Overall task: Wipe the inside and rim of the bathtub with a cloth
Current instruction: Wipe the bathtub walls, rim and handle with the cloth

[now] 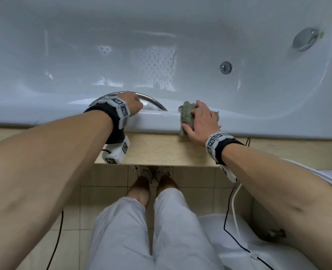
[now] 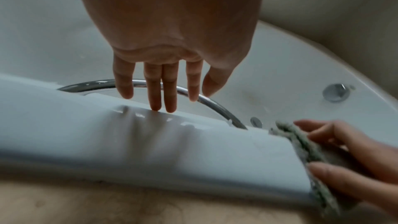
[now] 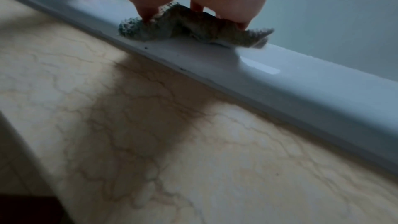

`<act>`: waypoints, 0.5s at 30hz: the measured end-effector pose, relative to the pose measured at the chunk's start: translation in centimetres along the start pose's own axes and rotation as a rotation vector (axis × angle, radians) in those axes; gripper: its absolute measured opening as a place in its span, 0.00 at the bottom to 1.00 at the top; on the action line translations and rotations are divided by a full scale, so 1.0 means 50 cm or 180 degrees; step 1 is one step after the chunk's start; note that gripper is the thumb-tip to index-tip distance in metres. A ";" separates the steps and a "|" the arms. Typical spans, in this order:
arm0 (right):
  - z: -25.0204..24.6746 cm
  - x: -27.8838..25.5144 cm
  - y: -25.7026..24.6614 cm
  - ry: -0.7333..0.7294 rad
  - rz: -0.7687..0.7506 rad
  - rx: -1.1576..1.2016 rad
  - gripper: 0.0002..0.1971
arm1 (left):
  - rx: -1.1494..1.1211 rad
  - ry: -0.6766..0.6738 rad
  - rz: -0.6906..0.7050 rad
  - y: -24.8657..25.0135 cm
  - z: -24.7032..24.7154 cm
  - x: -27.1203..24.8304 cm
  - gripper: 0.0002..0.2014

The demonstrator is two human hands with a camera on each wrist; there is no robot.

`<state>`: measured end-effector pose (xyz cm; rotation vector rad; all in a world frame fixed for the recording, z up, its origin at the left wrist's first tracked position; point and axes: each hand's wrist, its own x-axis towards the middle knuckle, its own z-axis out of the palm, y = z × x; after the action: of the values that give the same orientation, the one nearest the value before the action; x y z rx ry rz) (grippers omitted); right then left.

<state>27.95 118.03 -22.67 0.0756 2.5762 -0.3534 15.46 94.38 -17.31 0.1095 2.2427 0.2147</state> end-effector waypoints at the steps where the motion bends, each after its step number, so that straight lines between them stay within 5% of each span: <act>1: -0.001 0.003 -0.001 -0.0002 -0.0048 -0.0002 0.29 | -0.0067 -0.0002 -0.0057 -0.001 -0.004 -0.002 0.16; 9: 0.032 0.009 -0.079 0.0054 -0.0226 -0.0162 0.37 | -0.0372 0.0121 -0.0248 -0.079 -0.037 0.004 0.16; 15: 0.066 0.031 -0.226 0.0097 0.0105 -0.0221 0.33 | -0.0767 0.0163 -0.0240 -0.182 -0.067 0.017 0.15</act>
<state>26.88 106.21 -23.55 0.0992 2.6115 -0.2523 12.26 85.19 -17.63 -0.1107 2.2482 0.4484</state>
